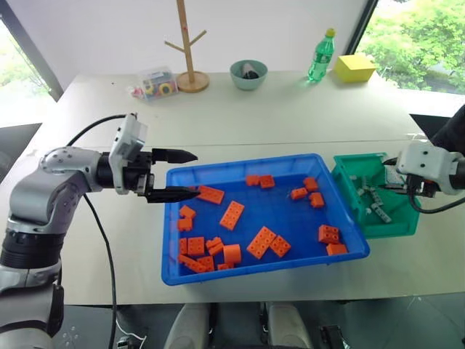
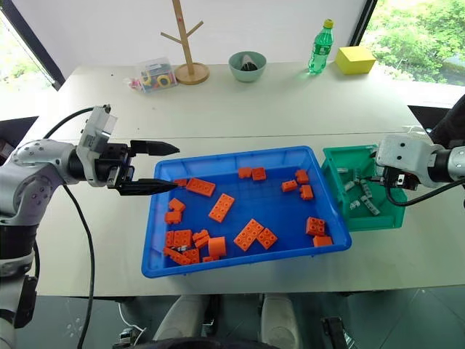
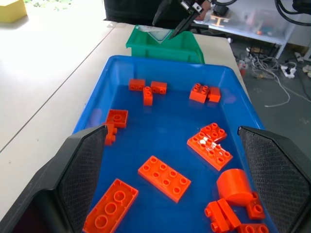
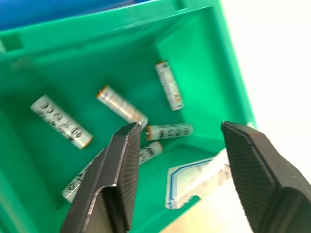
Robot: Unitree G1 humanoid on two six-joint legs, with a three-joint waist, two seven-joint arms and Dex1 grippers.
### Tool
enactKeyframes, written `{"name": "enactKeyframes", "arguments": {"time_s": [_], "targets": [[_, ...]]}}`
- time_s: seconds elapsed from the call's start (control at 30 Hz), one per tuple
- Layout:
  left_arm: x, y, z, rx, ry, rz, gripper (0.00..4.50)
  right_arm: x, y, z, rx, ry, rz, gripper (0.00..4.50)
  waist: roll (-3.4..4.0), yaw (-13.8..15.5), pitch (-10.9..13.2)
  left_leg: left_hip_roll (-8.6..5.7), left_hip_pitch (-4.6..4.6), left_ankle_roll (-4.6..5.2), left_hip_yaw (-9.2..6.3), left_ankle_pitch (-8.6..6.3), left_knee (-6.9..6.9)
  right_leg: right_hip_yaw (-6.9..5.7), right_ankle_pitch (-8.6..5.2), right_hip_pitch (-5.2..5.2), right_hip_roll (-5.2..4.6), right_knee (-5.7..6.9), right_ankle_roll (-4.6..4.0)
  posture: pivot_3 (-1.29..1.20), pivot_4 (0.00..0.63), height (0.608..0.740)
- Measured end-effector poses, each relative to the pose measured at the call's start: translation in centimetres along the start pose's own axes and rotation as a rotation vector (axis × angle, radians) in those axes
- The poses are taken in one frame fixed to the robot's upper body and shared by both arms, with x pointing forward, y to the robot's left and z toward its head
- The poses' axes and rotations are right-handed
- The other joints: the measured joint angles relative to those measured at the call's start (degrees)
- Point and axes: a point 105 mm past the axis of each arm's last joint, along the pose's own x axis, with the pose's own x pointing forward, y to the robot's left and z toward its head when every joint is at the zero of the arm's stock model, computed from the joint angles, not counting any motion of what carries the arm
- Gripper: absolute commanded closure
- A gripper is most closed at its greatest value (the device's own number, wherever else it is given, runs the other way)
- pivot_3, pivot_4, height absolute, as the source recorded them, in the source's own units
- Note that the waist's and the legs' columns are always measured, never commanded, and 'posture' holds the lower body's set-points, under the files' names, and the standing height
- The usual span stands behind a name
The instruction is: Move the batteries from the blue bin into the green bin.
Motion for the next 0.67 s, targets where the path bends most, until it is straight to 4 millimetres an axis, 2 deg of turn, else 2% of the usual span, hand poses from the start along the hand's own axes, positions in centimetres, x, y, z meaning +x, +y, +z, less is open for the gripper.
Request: {"name": "enactKeyframes", "arguments": {"time_s": [0.1, 0.17, 0.27, 0.33, 0.47, 0.67], "targets": [[-0.2, -0.2, -0.4, -0.011, 0.009, 0.004, 0.0, -2.2, -0.2, 1.1, 0.21, -0.14, -0.022, 1.74, 0.01, 0.1, 0.0, 0.0, -0.02, 0.01, -0.04, 0.0, 0.0, 0.0, 0.0, 0.0, -0.02, -0.01, 0.0, 0.0, 0.15, 0.703], [-0.4, -0.2, -0.6, -0.017, 0.012, 0.01, 0.0, -4.0, 0.5, 1.5, 0.341, -0.223, 0.009, 1.74, 0.01, 0.4, 0.0, 0.02, -0.01, 0.02, -0.07, -0.01, 0.01, -0.01, 0.0, 0.04, -0.02, -0.02, 0.0, 0.0, 0.15, 0.703], [-0.6, -0.2, -0.5, -0.012, 0.022, 0.015, 0.0, -6.4, 2.7, 1.1, 0.498, -0.274, 0.107, 1.74, 0.0, 1.1, 0.0, 0.03, 0.0, 0.06, -0.06, -0.03, 0.0, -0.02, -0.01, 0.06, -0.02, -0.07, -0.01, 0.0, 0.15, 0.703], [-1.0, 0.0, -0.4, -0.009, 0.028, 0.029, 0.0, -7.7, 4.6, -0.2, 0.588, -0.258, 0.168, 1.74, -0.02, 1.4, 0.0, 0.02, 0.01, 0.09, -0.1, -0.05, 0.01, -0.07, -0.05, 0.14, 0.0, -0.13, -0.07, 0.0, 0.15, 0.703], [-1.5, 0.3, 0.0, 0.0, 0.019, 0.05, 0.0, -8.2, 5.9, -2.0, 0.656, -0.226, 0.166, 1.74, 0.0, 0.9, 0.0, 0.02, 0.05, 0.1, 0.02, -0.05, 0.06, 0.01, -0.11, 0.17, -0.03, -0.24, -0.18, 0.0, 0.15, 0.703], [-1.6, 0.6, 0.2, 0.0, 0.012, 0.062, 0.0, -8.2, 5.6, -2.4, 0.662, -0.234, 0.118, 1.74, 0.02, 0.8, 0.0, 0.08, 0.1, 0.09, 0.01, -0.05, 0.03, 0.01, -0.08, 0.16, 0.0, -0.17, -0.13, 0.0, 0.15, 0.703]]}}
